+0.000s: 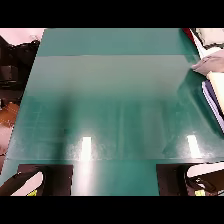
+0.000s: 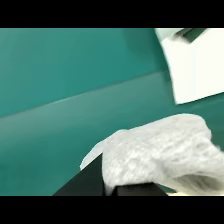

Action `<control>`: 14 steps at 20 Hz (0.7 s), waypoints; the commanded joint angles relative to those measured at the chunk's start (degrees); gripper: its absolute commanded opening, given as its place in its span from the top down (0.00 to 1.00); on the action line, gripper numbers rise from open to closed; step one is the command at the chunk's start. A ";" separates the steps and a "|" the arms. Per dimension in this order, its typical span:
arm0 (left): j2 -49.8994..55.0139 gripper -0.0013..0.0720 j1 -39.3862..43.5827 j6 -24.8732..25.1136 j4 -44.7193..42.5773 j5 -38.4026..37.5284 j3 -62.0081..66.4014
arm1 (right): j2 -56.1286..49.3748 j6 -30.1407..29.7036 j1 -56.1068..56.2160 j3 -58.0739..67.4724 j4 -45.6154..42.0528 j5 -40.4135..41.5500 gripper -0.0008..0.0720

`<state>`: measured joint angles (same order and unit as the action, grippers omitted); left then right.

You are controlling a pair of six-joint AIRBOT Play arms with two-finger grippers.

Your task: Fold the shirts.

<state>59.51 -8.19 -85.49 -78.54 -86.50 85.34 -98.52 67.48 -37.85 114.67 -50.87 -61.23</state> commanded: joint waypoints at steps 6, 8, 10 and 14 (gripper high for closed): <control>-0.04 0.95 -0.02 -0.24 1.84 -1.92 0.00 | 1.88 -7.17 -2.29 4.83 0.17 7.69 0.98; -0.04 0.95 -0.02 -0.22 2.05 -1.92 0.00 | 3.43 -7.41 -3.06 4.85 0.17 7.76 0.98; -0.04 0.95 -0.02 -0.22 2.23 -2.03 0.00 | 4.90 -7.41 -3.93 4.74 0.11 7.48 0.98; -0.04 0.95 -0.02 -0.20 2.49 -2.12 0.00 | 10.73 -7.39 -7.30 -2.86 -0.39 5.25 0.98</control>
<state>59.51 -8.21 -85.71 -76.42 -88.55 85.34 -91.15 60.38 -43.20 115.70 -50.81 -54.06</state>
